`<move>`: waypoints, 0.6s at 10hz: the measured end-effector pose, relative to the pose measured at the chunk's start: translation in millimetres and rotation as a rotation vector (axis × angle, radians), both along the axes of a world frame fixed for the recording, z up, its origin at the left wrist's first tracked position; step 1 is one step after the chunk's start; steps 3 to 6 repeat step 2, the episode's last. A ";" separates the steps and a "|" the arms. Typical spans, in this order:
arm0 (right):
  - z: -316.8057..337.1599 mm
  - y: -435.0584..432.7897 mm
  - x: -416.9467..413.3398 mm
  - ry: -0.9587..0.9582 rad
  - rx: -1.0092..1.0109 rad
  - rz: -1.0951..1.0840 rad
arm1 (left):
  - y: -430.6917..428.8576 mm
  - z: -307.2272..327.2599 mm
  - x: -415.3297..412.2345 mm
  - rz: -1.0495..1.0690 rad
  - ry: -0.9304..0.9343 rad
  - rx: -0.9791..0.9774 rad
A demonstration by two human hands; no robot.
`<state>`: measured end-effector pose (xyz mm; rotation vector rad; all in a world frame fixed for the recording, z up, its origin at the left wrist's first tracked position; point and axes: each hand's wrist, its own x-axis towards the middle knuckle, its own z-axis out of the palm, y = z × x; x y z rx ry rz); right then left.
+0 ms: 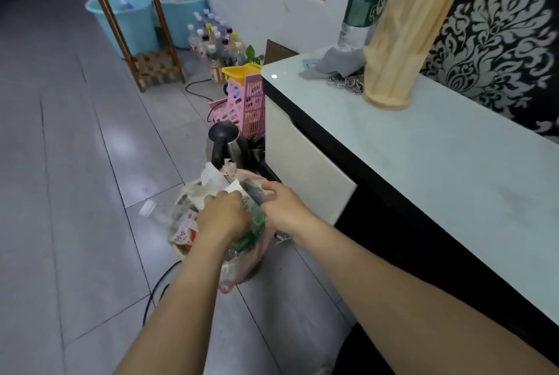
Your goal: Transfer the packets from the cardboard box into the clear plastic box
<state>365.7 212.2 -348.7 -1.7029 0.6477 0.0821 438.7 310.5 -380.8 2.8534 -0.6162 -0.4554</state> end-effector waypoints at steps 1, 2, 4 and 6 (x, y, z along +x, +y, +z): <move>-3.6 -11.0 -8.7 0.027 -0.022 -0.041 | -1.4 -2.2 -0.4 0.042 0.016 -0.055; -1.1 -21.0 -15.5 0.018 -0.055 -0.101 | -7.2 16.2 -5.8 0.073 -0.143 -0.336; -1.1 -21.0 -15.5 0.018 -0.055 -0.101 | -7.2 16.2 -5.8 0.073 -0.143 -0.336; -1.1 -21.0 -15.5 0.018 -0.055 -0.101 | -7.2 16.2 -5.8 0.073 -0.143 -0.336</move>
